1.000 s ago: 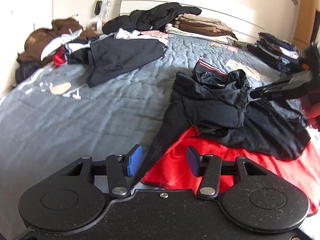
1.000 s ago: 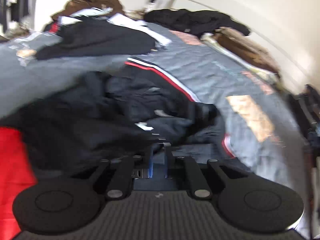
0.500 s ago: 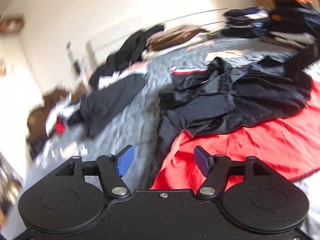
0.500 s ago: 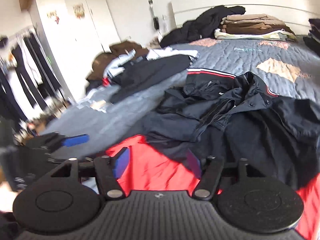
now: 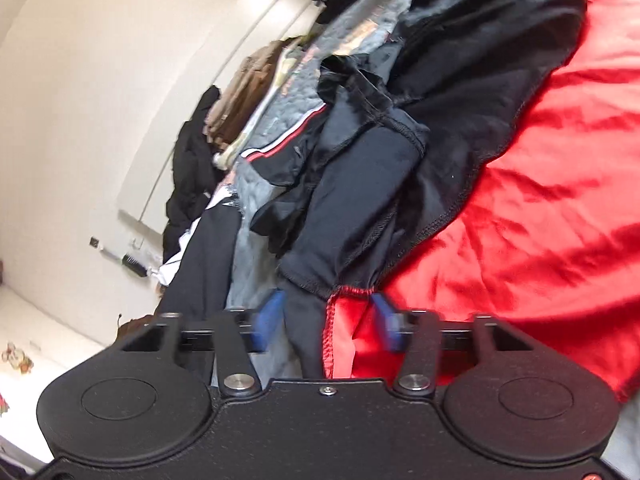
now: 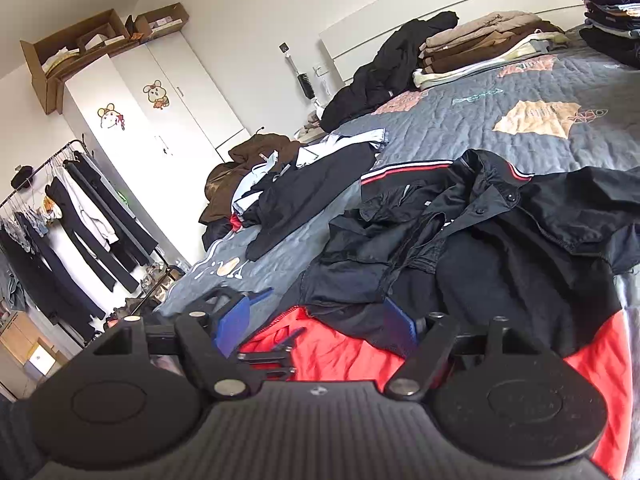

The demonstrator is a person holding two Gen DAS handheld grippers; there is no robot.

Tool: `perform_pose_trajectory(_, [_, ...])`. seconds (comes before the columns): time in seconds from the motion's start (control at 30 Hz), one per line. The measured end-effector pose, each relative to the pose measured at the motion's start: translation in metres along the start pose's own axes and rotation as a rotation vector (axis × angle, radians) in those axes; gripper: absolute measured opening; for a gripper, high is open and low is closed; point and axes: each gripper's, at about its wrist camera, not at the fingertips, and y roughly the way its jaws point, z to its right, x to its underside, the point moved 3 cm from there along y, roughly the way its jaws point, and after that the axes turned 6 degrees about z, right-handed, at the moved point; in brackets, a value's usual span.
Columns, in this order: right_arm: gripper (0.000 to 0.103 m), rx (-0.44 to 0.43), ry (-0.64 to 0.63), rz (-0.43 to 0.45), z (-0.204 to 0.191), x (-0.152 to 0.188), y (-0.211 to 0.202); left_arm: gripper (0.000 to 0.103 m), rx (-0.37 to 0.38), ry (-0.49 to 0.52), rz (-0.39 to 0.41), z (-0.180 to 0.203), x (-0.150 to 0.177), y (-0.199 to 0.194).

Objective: Fold clothes

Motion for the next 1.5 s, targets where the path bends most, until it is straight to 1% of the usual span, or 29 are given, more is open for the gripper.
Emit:
perform_pose_trajectory(0.07, [0.073,-0.011,-0.001,-0.005,-0.002,0.000,0.003,0.019,0.015,0.018,-0.025,-0.001,0.001,0.010])
perform_pose_trajectory(0.13, [0.073,-0.018,-0.008,-0.011,-0.005,0.004,0.004,0.009,0.007,0.014,-0.037,-0.008,0.006,0.014])
perform_pose_trajectory(0.23, [0.073,-0.032,-0.024,-0.025,-0.011,0.006,0.007,0.005,-0.027,-0.016,-0.047,-0.025,0.013,0.015])
perform_pose_trajectory(0.33, [0.073,-0.034,-0.029,-0.029,-0.012,0.007,0.007,0.005,-0.085,-0.044,-0.097,-0.046,0.027,0.017])
perform_pose_trajectory(0.37, [0.073,-0.033,-0.025,-0.029,-0.012,0.007,0.008,0.009,-0.096,-0.053,-0.123,-0.051,0.031,0.021])
perform_pose_trajectory(0.4, [0.073,-0.031,-0.022,-0.029,-0.011,0.007,0.008,0.010,-0.085,-0.039,-0.153,-0.051,0.035,0.023])
perform_pose_trajectory(0.43, [0.073,-0.028,-0.024,-0.030,-0.011,0.007,0.008,0.014,-0.074,-0.026,-0.182,-0.050,0.039,0.026])
perform_pose_trajectory(0.47, [0.073,-0.025,-0.028,-0.032,-0.011,0.007,0.008,0.023,-0.063,-0.013,-0.212,-0.050,0.043,0.028])
perform_pose_trajectory(0.5, [0.073,-0.021,-0.032,-0.034,-0.011,0.007,0.008,0.030,-0.045,-0.015,-0.198,-0.049,0.043,0.022])
perform_pose_trajectory(0.57, [0.073,-0.019,-0.038,-0.038,-0.011,0.007,0.008,0.055,-0.009,-0.020,-0.172,-0.049,0.042,0.011])
perform_pose_trajectory(0.6, [0.073,-0.022,-0.037,-0.039,-0.012,0.007,0.007,0.061,0.003,-0.042,-0.142,-0.051,0.039,0.002])
perform_pose_trajectory(0.63, [0.073,-0.027,-0.036,-0.039,-0.011,0.007,0.007,0.064,0.013,-0.070,-0.111,-0.055,0.034,-0.006])
perform_pose_trajectory(0.73, [0.073,-0.030,-0.037,-0.037,-0.009,0.005,0.004,0.064,0.066,-0.231,-0.019,-0.078,0.014,-0.022])
perform_pose_trajectory(0.83, [0.073,-0.031,-0.027,-0.027,-0.007,0.003,0.003,0.064,0.099,-0.416,0.018,-0.109,-0.009,-0.008])
perform_pose_trajectory(0.9, [0.073,-0.031,-0.022,-0.022,-0.006,0.002,0.002,0.064,0.114,-0.500,0.010,-0.124,-0.022,0.014])
perform_pose_trajectory(0.93, [0.073,-0.032,-0.020,-0.019,-0.005,0.001,0.001,0.064,0.117,-0.523,-0.002,-0.129,-0.026,0.027])
perform_pose_trajectory(1.03, [0.073,-0.032,-0.015,-0.012,-0.003,0.000,-0.001,0.064,0.131,-0.550,-0.067,-0.131,-0.031,0.069])
perform_pose_trajectory(1.17, [0.073,-0.034,-0.007,-0.017,-0.002,-0.001,0.002,0.064,0.203,-0.630,-0.154,-0.128,-0.018,0.101])
perform_pose_trajectory(1.2, [0.073,-0.035,-0.005,-0.020,-0.001,0.000,0.003,0.061,0.221,-0.650,-0.176,-0.127,-0.015,0.109])
perform_pose_trajectory(1.23, [0.073,-0.035,-0.004,-0.024,0.000,0.001,0.004,0.045,0.239,-0.669,-0.198,-0.126,-0.012,0.117])
perform_pose_trajectory(1.27, [0.073,-0.036,-0.003,-0.027,0.000,0.001,0.005,0.008,0.257,-0.689,-0.220,-0.125,-0.009,0.125])
perform_pose_trajectory(1.3, [0.073,-0.036,-0.003,-0.030,0.001,0.002,0.006,0.005,0.275,-0.709,-0.242,-0.125,-0.005,0.133])
perform_pose_trajectory(1.33, [0.073,-0.035,-0.001,-0.032,0.002,0.002,0.007,0.005,0.293,-0.729,-0.264,-0.124,-0.002,0.141])
perform_pose_trajectory(1.37, [0.073,-0.034,0.001,-0.032,0.002,0.003,0.007,0.005,0.284,-0.748,-0.254,-0.128,0.000,0.142])
perform_pose_trajectory(1.5, [0.073,-0.028,0.009,-0.034,0.007,0.003,0.009,0.005,0.148,-0.871,-0.205,-0.160,0.013,0.143])
